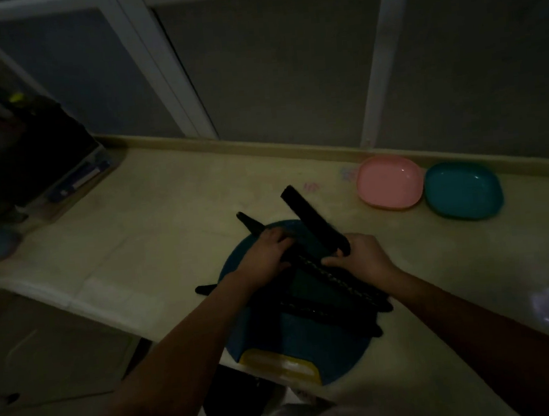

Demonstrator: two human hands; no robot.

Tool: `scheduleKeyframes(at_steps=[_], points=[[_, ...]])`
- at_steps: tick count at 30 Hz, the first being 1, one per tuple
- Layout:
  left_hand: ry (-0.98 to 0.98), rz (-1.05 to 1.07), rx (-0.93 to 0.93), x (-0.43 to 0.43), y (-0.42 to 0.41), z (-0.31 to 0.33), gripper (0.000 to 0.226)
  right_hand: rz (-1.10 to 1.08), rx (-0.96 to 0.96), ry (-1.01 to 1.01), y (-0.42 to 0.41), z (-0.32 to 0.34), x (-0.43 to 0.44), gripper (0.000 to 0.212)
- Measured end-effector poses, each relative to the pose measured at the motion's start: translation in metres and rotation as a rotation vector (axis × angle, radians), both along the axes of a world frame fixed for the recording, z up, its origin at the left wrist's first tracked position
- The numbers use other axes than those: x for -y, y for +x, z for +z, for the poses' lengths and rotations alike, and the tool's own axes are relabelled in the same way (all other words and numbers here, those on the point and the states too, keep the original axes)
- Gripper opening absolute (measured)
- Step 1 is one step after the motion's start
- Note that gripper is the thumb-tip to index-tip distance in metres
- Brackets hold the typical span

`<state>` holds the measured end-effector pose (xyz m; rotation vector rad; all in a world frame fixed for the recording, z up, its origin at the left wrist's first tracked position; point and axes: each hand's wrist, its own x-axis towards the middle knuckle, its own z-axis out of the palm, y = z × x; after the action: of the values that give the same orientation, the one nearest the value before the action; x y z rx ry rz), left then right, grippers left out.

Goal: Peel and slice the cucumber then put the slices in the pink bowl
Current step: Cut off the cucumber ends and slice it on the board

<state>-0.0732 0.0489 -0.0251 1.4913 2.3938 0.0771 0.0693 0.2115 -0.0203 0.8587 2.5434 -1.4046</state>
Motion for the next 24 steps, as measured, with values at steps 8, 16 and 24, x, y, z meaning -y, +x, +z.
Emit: scheduleKeyframes(at_steps=[8,16,24], points=[[-0.138,-0.235,-0.023,-0.014,0.003,-0.005,0.044,-0.155,-0.100,-0.028,0.030,0.007,-0.022,0.026],[-0.225,-0.159,-0.055,-0.002,0.011,-0.008,0.055,-0.117,-0.018,-0.023,0.039,-0.013,-0.017,0.029],[-0.240,-0.060,-0.153,0.011,0.006,0.001,0.053,-0.126,-0.022,0.071,0.040,-0.017,-0.017,0.033]])
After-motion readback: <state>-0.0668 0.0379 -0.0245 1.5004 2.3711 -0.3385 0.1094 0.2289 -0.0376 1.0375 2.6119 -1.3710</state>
